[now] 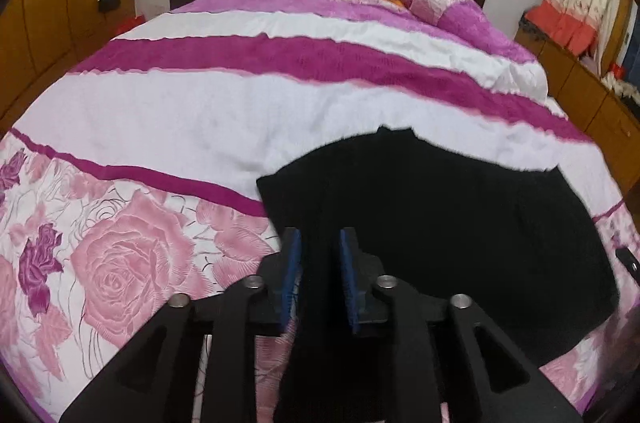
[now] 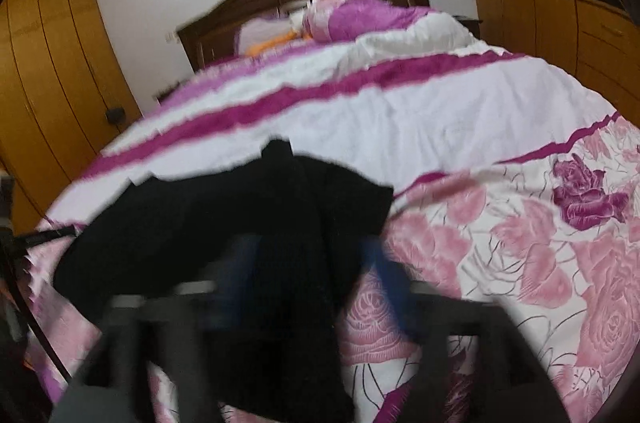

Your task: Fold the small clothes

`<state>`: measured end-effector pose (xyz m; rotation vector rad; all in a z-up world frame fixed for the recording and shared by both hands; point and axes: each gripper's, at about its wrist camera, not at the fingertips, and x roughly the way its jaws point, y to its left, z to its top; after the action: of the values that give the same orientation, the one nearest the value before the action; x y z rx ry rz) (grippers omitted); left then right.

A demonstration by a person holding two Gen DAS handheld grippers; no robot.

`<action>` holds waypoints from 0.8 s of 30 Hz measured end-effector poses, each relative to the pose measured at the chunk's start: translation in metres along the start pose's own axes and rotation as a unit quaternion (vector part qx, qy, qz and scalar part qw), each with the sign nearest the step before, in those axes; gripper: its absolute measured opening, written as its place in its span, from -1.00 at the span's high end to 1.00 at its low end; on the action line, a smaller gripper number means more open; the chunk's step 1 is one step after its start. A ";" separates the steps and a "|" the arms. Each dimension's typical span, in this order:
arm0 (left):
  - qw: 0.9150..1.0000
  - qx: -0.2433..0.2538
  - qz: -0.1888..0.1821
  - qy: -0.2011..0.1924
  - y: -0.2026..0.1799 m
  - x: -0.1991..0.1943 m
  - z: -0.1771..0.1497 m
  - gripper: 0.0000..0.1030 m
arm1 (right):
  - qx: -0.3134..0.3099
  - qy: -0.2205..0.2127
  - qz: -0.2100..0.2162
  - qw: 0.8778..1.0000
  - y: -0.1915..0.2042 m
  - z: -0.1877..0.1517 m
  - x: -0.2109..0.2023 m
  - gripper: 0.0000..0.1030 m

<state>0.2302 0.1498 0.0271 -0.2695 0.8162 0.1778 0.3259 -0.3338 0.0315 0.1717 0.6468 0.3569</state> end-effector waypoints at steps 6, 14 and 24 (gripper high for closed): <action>1.000 0.013 -0.005 0.002 -0.007 -0.014 0.000 0.61 | 0.074 -0.004 0.047 0.996 -0.027 0.003 -0.024 -0.85; 1.000 -0.004 0.003 0.029 -0.002 -0.023 -0.005 -0.05 | 0.164 0.033 0.116 0.979 -0.065 -0.018 -0.021 -0.85; 0.987 -0.116 -0.108 -0.025 0.050 -0.053 -0.019 -0.28 | 0.162 0.080 0.153 0.972 -0.062 -0.038 -0.001 -0.88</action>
<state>0.1686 0.1892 0.0450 -0.5680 0.7102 0.0758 0.3185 -0.3895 -0.0140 0.5637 0.8396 0.5644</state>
